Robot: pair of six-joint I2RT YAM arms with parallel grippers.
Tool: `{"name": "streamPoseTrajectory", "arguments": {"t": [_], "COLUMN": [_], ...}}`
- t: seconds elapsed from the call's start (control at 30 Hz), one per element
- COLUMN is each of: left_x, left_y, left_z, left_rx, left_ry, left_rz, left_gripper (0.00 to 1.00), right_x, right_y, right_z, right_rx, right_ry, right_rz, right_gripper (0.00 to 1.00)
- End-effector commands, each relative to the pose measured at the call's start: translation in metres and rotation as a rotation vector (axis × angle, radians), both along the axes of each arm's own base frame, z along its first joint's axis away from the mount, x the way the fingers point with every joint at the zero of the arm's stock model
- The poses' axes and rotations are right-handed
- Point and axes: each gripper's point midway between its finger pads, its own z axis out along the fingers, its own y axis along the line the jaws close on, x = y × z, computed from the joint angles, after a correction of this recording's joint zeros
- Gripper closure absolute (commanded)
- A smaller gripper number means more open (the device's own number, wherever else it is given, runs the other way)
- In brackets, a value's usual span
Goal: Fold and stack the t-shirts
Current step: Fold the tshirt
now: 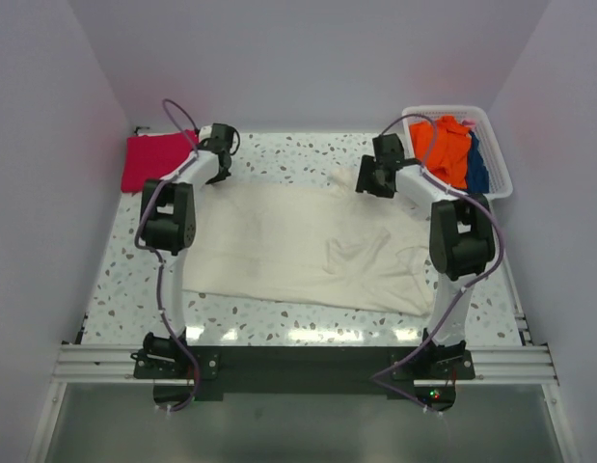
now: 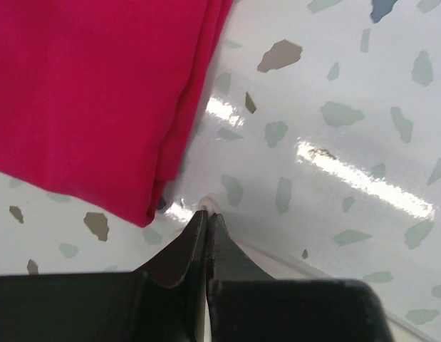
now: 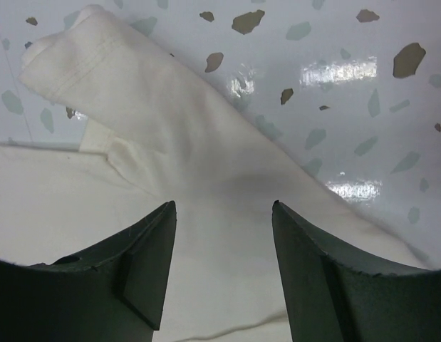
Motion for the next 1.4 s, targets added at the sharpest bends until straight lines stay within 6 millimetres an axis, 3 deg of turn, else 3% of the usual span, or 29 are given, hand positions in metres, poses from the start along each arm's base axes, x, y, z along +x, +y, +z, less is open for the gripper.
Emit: {"name": "streamPoseTrajectory", "arguments": {"t": [0.0,0.2,0.37,0.73,1.1,1.27,1.37], "left_x": [-0.011,-0.02,-0.019,-0.017,-0.011,-0.011,-0.008], "left_y": [0.019,0.016,0.014,0.012,0.008,0.006,0.004], "left_z": [0.027,0.018,0.018,0.014,0.017,0.016,0.017], "left_rx": [0.026,0.001,-0.01,-0.028,-0.069,-0.096,-0.112], "left_ry": [-0.029,-0.013,-0.02,-0.022,-0.046,-0.054,-0.076], "left_rz": [0.042,0.033,0.027,0.015,-0.002,-0.007,-0.014], "left_gripper": [1.0,1.0,1.0,1.0,1.0,1.0,1.0], "right_x": [0.027,0.06,0.071,0.057,0.054,0.048,0.051], "right_y": [-0.001,0.006,0.004,0.001,0.008,0.013,0.011], "right_z": [0.011,0.014,0.006,-0.029,-0.052,-0.063,-0.054], "right_rx": [-0.042,-0.057,-0.093,-0.089,-0.058,-0.028,-0.021], "right_ry": [-0.053,-0.115,-0.121,-0.064,0.03,0.063,0.045], "right_rz": [0.017,0.053,0.082,0.087,0.09,0.084,0.074], "right_gripper": [0.4,0.39,0.39,0.53,0.56,0.69,0.8]}}
